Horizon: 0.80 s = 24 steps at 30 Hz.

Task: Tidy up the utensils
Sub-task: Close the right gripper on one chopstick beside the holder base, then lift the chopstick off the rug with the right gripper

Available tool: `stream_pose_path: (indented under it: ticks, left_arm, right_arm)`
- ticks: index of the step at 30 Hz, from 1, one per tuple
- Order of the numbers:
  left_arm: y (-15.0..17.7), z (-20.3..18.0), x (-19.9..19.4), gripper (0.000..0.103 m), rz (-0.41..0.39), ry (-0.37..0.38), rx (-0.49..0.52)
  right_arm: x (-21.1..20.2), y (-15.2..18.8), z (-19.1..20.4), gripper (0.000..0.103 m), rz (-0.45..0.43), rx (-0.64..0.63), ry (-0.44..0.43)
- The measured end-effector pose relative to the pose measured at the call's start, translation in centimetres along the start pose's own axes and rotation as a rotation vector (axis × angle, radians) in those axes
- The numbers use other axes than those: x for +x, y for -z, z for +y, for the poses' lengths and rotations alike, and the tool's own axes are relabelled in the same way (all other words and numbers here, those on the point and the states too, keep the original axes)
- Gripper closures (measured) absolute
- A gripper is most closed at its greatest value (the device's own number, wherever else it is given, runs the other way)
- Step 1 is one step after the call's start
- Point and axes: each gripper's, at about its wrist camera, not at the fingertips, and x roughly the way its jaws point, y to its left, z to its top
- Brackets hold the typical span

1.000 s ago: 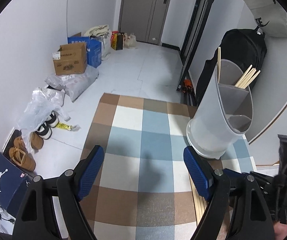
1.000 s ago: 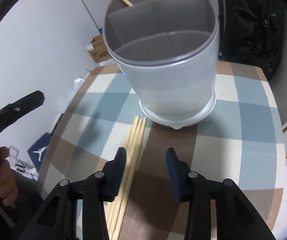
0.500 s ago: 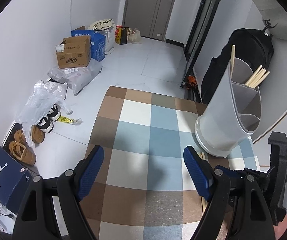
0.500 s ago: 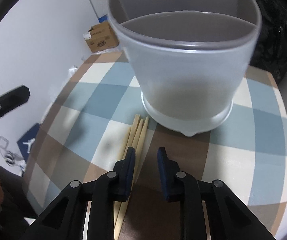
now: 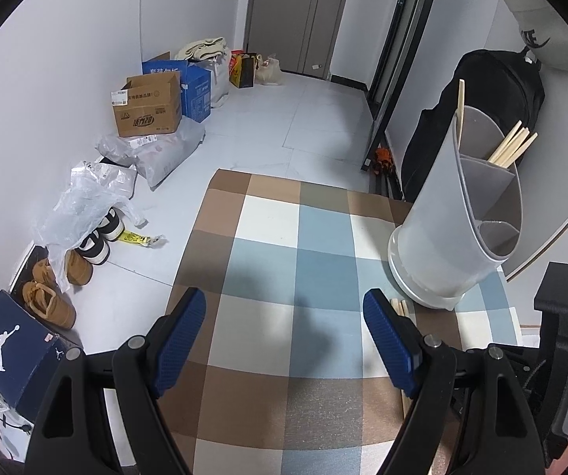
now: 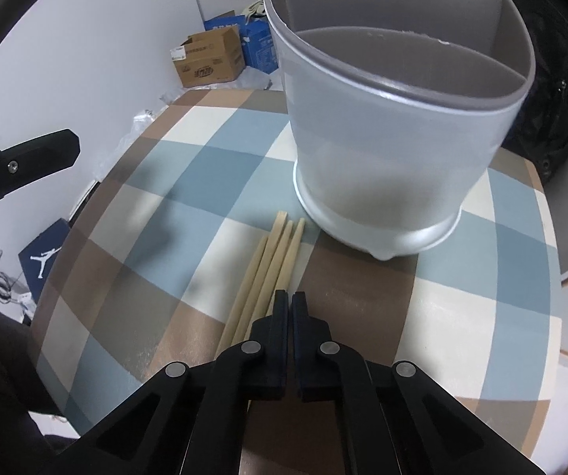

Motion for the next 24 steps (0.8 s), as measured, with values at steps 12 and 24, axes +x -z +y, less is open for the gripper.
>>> stream_pose_path:
  ticks: [12,24]
  left_arm:
    - [0.2,0.5,-0.1,0.025,0.012,-0.002,-0.02]
    - [0.4,0.6,0.4,0.025,0.029,-0.009,-0.018]
  right_arm:
    - [0.1,-0.5,0.1,0.101,-0.025,0.044,-0.061]
    - [1.5,-1.4,0.6,0.099,-0.022,0.024,-0.002]
